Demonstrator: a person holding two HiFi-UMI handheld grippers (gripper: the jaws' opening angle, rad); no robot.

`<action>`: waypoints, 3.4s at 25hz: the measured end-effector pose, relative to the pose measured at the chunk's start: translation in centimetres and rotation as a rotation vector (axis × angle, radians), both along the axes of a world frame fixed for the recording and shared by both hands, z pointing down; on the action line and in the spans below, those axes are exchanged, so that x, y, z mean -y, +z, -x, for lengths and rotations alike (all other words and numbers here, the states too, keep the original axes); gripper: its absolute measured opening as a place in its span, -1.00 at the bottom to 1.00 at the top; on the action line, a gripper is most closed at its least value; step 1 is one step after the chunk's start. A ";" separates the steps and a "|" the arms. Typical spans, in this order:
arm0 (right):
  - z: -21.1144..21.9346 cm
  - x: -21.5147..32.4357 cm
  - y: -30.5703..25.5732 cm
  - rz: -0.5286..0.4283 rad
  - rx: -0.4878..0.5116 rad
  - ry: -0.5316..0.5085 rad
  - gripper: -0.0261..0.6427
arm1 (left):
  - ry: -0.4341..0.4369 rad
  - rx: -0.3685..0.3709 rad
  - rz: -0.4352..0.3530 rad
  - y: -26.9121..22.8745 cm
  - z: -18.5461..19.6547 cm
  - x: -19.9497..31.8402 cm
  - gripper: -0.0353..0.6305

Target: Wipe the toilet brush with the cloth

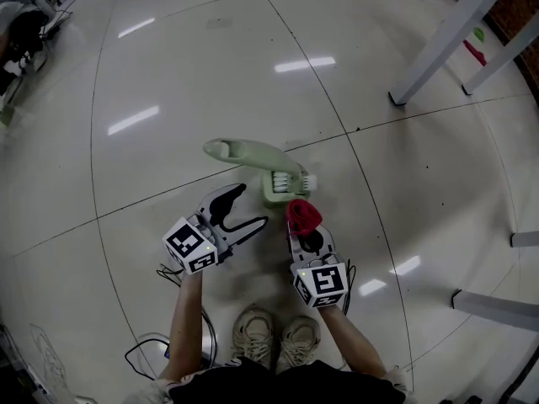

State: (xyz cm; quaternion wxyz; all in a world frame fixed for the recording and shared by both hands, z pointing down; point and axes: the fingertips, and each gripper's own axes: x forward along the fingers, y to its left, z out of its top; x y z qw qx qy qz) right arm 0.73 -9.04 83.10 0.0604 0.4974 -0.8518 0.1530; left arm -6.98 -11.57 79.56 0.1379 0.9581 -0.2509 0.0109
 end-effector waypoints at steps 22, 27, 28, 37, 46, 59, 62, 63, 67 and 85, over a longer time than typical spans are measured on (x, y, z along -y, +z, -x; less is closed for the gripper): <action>8.9 0.3 -2.8 -0.043 0.051 -0.197 -0.83 | -0.121 -0.073 -0.057 -3.5 6.2 0.9 0.15; 7.2 -1.0 -4.8 -0.042 0.109 -0.172 -0.83 | -0.085 -0.134 -0.202 -9.8 5.2 1.1 0.13; 6.8 -1.2 -5.1 -0.046 0.109 -0.168 -0.83 | -0.057 -0.144 -0.228 -11.2 4.8 0.9 -0.11; 1.1 -1.7 -9.5 -0.082 0.104 -0.075 -0.83 | 0.101 -0.101 -0.424 -21.7 2.4 0.3 -0.89; -3.5 1.8 -22.7 -0.272 0.106 -0.077 -0.83 | 0.214 -0.047 -0.471 -27.0 -0.3 0.8 -0.44; -5.1 2.0 -22.8 -0.264 0.149 -0.054 -0.83 | 0.181 -0.069 -0.417 -25.1 0.9 -0.3 -0.25; -5.3 2.1 -22.9 -0.263 0.168 -0.048 -0.83 | 0.184 -0.142 -0.453 -27.1 0.4 -0.5 -0.25; -5.3 2.1 -23.0 -0.266 0.172 -0.048 -0.83 | 0.185 -0.171 -0.473 -27.9 0.4 -0.5 -0.25; -5.3 2.0 -22.8 -0.260 0.179 -0.055 -0.83 | 0.209 -0.151 -0.505 -28.3 -0.2 0.3 -0.25; -7.6 9.5 -30.3 -0.225 0.171 -0.054 -0.83 | 0.272 -0.231 -0.464 -37.7 -4.0 5.9 -0.57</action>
